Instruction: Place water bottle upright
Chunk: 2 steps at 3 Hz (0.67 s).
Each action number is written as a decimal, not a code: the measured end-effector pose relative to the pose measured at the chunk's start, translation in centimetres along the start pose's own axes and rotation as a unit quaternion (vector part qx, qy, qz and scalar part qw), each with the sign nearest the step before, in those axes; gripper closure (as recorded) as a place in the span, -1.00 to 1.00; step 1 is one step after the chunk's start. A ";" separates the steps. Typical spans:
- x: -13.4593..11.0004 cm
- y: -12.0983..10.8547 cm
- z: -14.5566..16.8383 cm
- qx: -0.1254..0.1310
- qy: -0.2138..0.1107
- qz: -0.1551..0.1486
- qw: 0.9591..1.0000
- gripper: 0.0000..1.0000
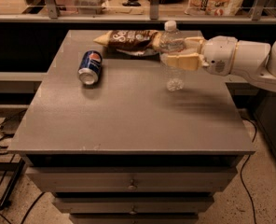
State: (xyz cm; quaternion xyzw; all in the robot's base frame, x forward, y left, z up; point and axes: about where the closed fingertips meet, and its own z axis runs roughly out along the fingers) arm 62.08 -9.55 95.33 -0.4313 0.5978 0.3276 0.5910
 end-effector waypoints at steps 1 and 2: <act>0.9 0.1 -0.1 0.004 -0.012 -0.001 1.000 0.63; 1.6 0.1 -0.3 0.009 -0.023 0.001 1.000 0.21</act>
Offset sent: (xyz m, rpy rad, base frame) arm -0.0016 -0.0145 -0.0245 0.0735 -0.0275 -0.0313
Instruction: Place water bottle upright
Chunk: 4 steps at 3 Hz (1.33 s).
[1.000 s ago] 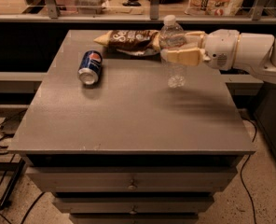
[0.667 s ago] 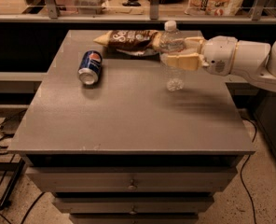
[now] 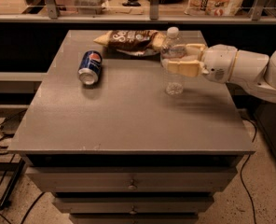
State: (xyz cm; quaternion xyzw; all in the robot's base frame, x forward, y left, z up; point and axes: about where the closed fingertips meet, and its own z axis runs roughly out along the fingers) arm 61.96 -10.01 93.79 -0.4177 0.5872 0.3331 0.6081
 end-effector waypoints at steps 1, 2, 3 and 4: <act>0.5 0.0 -0.2 0.003 -0.008 0.004 1.000 -0.26; 0.8 0.0 -0.4 0.006 -0.013 0.007 1.000 -0.72; 0.9 0.1 -0.5 0.007 -0.015 0.009 1.000 -1.00; 0.9 0.1 -0.5 0.007 -0.015 0.009 1.000 -1.00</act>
Offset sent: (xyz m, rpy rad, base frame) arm -0.0013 -0.0131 -0.0117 0.0429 0.0024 -0.0254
